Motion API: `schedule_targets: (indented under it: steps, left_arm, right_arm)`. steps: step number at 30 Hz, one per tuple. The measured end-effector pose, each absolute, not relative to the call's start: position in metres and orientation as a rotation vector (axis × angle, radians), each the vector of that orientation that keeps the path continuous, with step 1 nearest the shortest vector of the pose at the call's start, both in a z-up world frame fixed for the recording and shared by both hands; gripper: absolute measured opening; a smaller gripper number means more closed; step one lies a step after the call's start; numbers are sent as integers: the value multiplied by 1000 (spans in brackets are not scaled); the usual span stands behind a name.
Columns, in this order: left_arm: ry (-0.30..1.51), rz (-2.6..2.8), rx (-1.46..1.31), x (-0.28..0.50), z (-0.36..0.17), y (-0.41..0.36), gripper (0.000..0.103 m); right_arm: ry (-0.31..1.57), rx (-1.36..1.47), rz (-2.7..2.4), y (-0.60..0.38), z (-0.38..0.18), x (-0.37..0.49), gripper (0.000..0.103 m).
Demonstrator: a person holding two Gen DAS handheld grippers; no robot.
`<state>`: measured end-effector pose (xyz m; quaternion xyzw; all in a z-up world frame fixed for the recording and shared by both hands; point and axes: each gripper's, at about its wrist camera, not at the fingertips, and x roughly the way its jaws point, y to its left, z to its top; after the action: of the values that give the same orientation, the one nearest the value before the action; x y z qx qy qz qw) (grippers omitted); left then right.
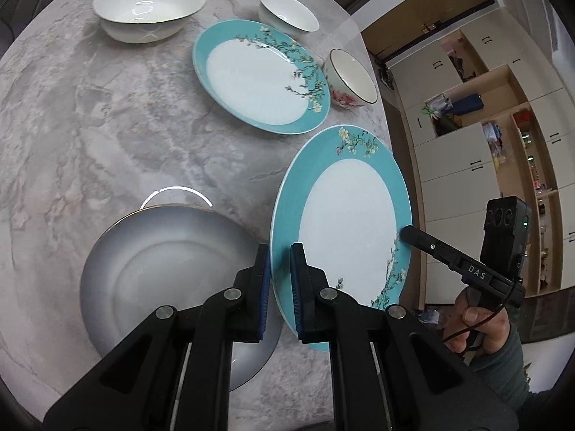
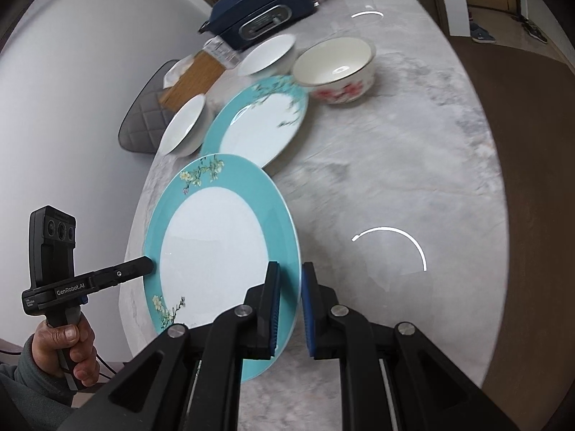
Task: Organize plates and bowls
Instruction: 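Carry the teal plate onto the grey-rimmed plate and open both grippers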
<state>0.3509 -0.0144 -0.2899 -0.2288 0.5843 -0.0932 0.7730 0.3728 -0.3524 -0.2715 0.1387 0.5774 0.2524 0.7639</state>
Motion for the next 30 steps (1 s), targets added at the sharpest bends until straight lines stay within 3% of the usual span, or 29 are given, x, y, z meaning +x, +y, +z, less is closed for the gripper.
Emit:
schedule_targets:
  steps: [13,30]
  left_arm:
    - [1309,-91,-464,273,-328,79,9]
    - [1318,-84,-438,267,-362,90,13]
  right_arm:
    - [1346,313,564,-262,-323,309,14]
    - [1338,196,488,-228,-340,299,14]
